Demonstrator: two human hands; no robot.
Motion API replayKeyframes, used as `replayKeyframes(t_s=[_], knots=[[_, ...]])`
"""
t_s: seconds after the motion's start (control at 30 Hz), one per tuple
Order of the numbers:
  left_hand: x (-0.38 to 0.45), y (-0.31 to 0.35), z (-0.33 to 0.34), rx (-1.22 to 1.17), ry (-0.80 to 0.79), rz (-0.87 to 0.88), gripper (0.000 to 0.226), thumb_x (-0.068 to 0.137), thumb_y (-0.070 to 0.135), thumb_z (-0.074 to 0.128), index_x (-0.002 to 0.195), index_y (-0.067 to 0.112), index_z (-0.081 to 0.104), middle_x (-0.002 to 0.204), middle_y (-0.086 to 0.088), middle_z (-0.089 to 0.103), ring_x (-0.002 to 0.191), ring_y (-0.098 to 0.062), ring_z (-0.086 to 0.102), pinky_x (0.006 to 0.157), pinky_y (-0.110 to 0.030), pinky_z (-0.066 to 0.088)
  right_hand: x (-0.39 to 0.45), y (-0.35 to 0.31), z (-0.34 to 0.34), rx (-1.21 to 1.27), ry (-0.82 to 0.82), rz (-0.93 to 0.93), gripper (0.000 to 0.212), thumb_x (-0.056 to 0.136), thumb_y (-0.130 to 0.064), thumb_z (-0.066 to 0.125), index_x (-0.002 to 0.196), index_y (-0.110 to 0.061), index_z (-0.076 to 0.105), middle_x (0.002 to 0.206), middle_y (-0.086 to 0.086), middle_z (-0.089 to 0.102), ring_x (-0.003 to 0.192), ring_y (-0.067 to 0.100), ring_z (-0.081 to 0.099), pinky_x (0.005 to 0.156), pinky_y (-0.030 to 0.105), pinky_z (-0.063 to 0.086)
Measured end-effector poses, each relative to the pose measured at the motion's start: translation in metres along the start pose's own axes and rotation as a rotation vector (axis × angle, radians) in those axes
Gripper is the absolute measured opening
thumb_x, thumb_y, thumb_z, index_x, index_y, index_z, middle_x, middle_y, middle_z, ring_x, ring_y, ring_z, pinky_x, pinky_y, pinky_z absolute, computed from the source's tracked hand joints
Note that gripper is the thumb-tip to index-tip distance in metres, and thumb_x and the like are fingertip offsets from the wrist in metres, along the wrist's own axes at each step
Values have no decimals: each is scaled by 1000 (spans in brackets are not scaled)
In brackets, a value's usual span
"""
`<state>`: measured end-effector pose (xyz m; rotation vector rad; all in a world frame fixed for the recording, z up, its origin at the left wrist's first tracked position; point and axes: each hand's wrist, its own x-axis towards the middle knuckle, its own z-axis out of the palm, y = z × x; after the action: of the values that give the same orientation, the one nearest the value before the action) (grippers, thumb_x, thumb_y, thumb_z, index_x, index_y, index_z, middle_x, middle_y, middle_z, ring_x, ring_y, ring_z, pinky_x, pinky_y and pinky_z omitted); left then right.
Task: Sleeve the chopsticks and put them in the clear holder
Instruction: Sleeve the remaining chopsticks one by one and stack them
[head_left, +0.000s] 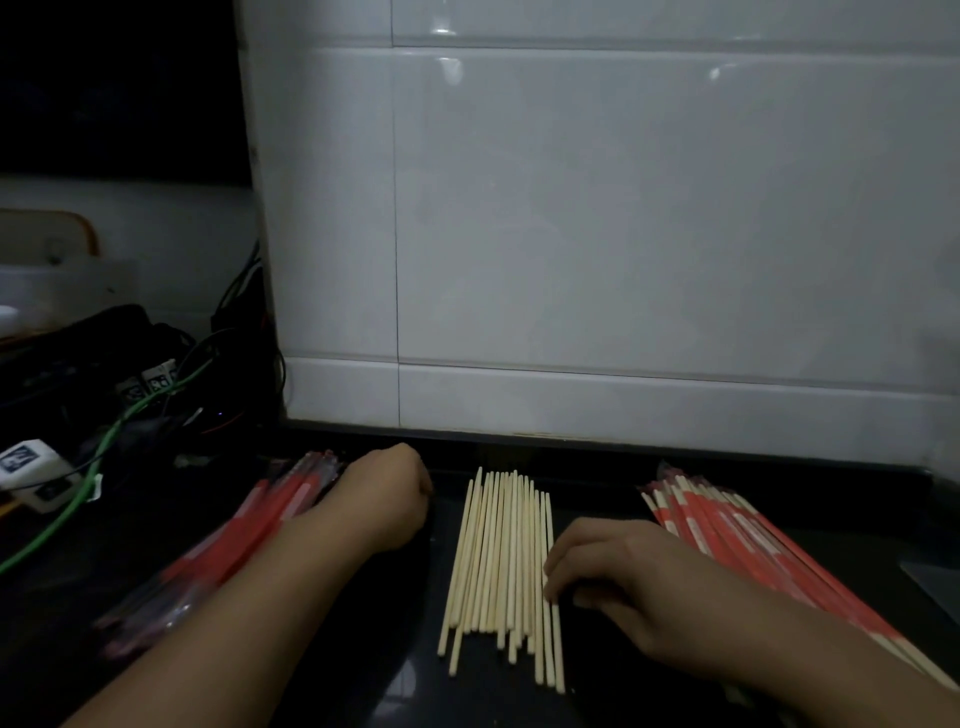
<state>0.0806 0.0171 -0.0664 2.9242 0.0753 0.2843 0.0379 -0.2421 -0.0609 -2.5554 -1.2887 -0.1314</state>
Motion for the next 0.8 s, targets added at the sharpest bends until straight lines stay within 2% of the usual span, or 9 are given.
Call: replayKeyframes(t_s=[0.07, 0.13, 0.27, 0.33, 0.43, 0.53, 0.6, 0.67, 0.8], knots=[[0, 4, 0, 3, 43, 65, 30, 95, 18, 58, 122, 24, 69, 126, 0, 65, 117, -22, 59, 98, -34, 50, -1, -1, 0, 0, -11, 11, 27, 95, -11, 59, 111, -29, 71, 118, -19, 57, 113, -3, 51, 95, 7, 38], [-1, 1, -2, 54, 119, 51, 27, 95, 30, 59, 121, 23, 67, 123, -3, 61, 119, -27, 56, 94, -37, 49, -1, -1, 0, 3, -25, 17, 29, 95, -11, 59, 112, -30, 72, 119, -20, 56, 114, -4, 51, 92, 4, 37], [-3, -9, -3, 182, 43, -83, 37, 95, 53, 55, 98, 18, 66, 107, -7, 67, 101, -25, 64, 83, -31, 46, 0, -1, -1, -4, -40, 14, 28, 93, -11, 62, 111, -29, 73, 118, -19, 57, 113, -5, 50, 90, 1, 36], [-2, -10, -4, 146, 33, -100, 35, 94, 52, 56, 98, 19, 68, 102, -6, 70, 97, -25, 67, 80, -29, 47, 0, -1, -2, -8, -38, 9, 24, 92, -14, 64, 110, -28, 74, 118, -19, 57, 112, -7, 50, 90, 0, 34], [-1, -9, -5, 76, 50, -93, 18, 91, 38, 61, 93, 23, 71, 99, -3, 72, 93, -23, 68, 79, -29, 52, 0, -2, -2, -1, -36, 2, 20, 92, -16, 65, 106, -27, 74, 117, -20, 57, 106, -13, 50, 88, 0, 34], [-5, 1, -10, -151, 159, -48, 9, 93, 29, 62, 91, 26, 70, 93, 3, 72, 87, -16, 67, 77, -31, 55, 0, -2, -2, -15, -45, -15, 20, 92, -16, 65, 104, -27, 75, 119, -20, 56, 106, -10, 52, 87, 1, 35], [-11, 16, -20, -509, 223, 41, 2, 93, 27, 66, 91, 28, 65, 88, 4, 70, 80, -12, 67, 73, -31, 55, -1, -5, -6, -32, -48, -27, 22, 91, -16, 64, 105, -30, 74, 119, -22, 53, 109, -6, 53, 88, 2, 36], [-23, 32, -32, -820, 262, 153, 9, 92, 23, 68, 97, 29, 63, 83, 2, 71, 72, -9, 69, 68, -26, 56, -3, -12, -13, -29, -65, -42, 25, 91, -16, 62, 106, -32, 73, 119, -25, 50, 109, -5, 53, 87, 4, 39], [-46, 53, -46, -1056, 375, 282, 23, 89, 16, 72, 109, 27, 67, 81, 0, 72, 73, -11, 71, 66, -21, 56, -4, -21, -18, -6, -115, -100, 25, 91, -19, 62, 106, -36, 72, 118, -26, 46, 100, -8, 55, 86, 12, 45]])
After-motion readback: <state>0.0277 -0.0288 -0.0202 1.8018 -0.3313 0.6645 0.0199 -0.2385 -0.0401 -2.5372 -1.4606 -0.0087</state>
